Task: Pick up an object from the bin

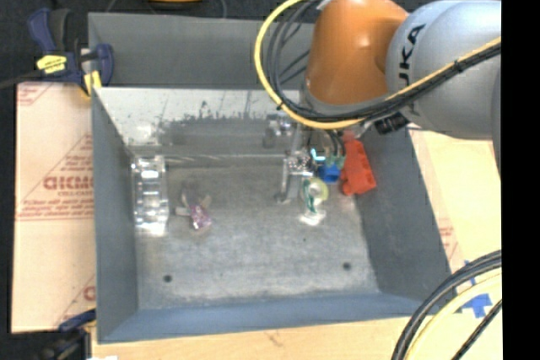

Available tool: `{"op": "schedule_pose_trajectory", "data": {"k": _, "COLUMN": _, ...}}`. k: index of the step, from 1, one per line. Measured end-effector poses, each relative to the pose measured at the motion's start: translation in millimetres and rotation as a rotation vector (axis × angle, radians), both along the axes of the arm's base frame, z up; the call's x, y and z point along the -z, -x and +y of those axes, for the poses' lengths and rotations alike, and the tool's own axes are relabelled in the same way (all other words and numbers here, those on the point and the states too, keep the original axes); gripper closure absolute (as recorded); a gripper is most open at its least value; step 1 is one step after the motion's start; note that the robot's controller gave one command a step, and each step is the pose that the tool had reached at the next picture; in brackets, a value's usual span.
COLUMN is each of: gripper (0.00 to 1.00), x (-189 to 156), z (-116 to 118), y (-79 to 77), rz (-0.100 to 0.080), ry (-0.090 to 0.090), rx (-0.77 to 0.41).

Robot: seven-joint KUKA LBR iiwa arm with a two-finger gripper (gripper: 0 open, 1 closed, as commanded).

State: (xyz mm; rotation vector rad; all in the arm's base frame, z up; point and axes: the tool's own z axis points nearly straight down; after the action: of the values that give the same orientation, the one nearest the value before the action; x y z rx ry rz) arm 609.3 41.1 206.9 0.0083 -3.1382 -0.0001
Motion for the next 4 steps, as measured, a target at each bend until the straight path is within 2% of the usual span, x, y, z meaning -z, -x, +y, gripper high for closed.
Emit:
{"op": "schedule_pose_trajectory", "data": {"k": 1, "gripper": 0.00, "x": 120.2, "z": 68.1, "y": 22.1, "rz": 0.000, "ry": 0.000, "rx": 0.476}}
{"op": "schedule_pose_trajectory", "data": {"k": 2, "gripper": 0.00, "x": 130.8, "z": 94.2, "y": 27.0, "rz": -0.002, "ry": 0.002, "rx": 0.427}}
{"op": "schedule_pose_trajectory", "data": {"k": 3, "gripper": 1.00, "x": 130.3, "z": 93.7, "y": 26.7, "rz": -0.003, "ry": 0.002, "rx": 0.428}}
{"op": "schedule_pose_trajectory", "data": {"k": 4, "gripper": 1.00, "x": 47.7, "z": 86.5, "y": 11.1, "rz": -0.014, "ry": -0.003, "rx": 0.465}}
